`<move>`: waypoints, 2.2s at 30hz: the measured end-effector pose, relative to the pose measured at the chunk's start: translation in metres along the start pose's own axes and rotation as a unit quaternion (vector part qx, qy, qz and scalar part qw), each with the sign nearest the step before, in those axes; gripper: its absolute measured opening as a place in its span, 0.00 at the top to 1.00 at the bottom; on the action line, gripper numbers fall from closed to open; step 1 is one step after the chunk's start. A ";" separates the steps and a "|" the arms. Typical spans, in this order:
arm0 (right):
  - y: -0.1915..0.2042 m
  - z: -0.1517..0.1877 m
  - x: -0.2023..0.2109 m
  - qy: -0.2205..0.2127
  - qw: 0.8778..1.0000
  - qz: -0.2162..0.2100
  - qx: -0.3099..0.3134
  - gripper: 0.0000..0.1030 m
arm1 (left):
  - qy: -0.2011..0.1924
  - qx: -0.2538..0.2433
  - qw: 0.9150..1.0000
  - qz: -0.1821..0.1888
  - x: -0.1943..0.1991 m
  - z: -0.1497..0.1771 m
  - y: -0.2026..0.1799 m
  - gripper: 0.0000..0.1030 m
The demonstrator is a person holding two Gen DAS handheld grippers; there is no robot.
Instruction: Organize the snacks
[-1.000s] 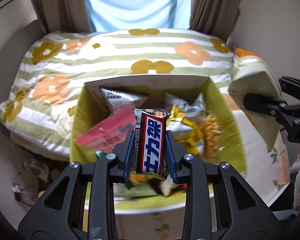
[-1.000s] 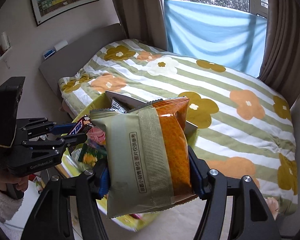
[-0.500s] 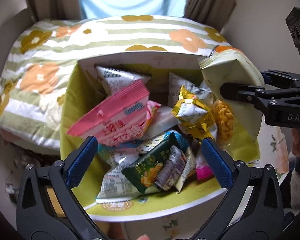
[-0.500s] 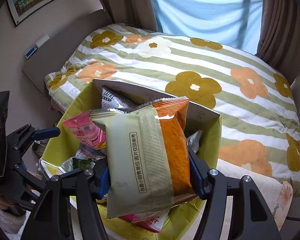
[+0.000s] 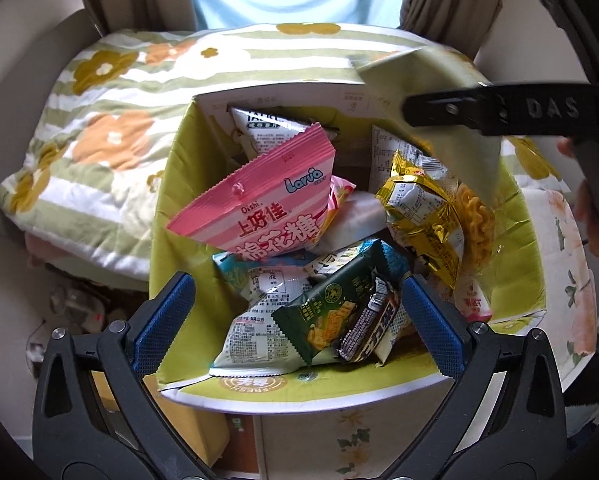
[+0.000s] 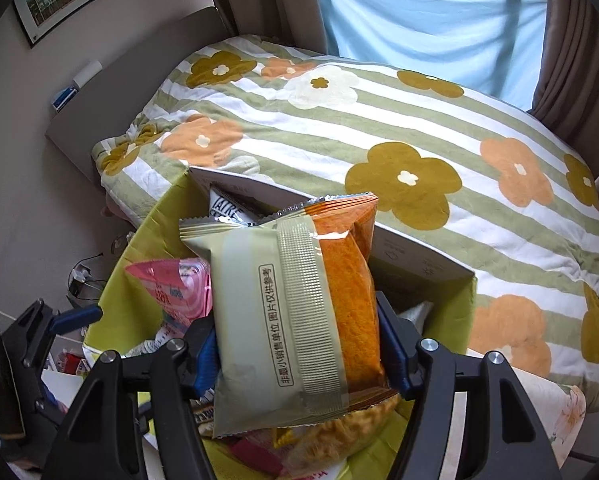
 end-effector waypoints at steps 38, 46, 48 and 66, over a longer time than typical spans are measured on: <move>-0.064 0.146 0.257 -0.197 0.952 0.186 -0.145 0.01 | -0.236 -0.041 0.971 -0.022 0.201 0.025 -0.127 0.00; -0.063 0.201 0.284 -0.215 0.940 0.216 -0.152 0.01 | -0.248 -0.045 0.967 -0.034 0.222 0.073 -0.155 0.00; -0.059 0.211 0.289 -0.219 0.939 0.219 -0.150 0.01 | -0.251 -0.041 0.967 -0.029 0.227 0.086 -0.159 0.00; -0.054 0.263 0.313 -0.236 0.931 0.226 -0.164 0.01 | -0.265 -0.035 0.963 -0.033 0.246 0.127 -0.179 0.00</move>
Point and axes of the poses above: each gripper's, at about its wrist camera, not at the fingertips, and x roughly against the way its jaws point, y to its left, z to its underside, the point moved 5 cm from there along -x, roughly the way its jaws point, and after that the axes turned 8 degrees about z, right-handed, at the moved point
